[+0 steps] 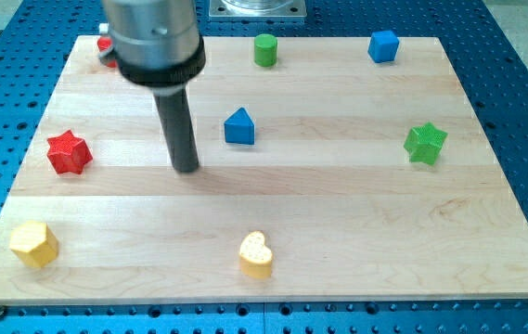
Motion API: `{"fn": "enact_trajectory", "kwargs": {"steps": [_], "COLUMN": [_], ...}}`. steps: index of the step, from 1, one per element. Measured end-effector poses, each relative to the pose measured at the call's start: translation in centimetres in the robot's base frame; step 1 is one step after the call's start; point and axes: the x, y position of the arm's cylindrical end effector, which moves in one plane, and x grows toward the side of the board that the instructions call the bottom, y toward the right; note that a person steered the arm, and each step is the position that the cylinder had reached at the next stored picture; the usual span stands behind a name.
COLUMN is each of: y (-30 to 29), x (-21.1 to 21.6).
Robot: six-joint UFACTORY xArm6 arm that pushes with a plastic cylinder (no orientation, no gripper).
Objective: Move the triangle parallel to the right of the yellow heart
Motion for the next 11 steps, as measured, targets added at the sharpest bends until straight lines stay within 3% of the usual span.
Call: {"fn": "enact_trajectory", "kwargs": {"steps": [1, 3, 6, 7, 8, 9, 10, 11], "y": [2.9, 13.4, 15.2, 16.9, 19.3, 22.9, 24.7, 22.4], "x": [-3.6, -0.7, -9.5, -10.5, -5.1, 3.8, 8.1, 7.6]}}
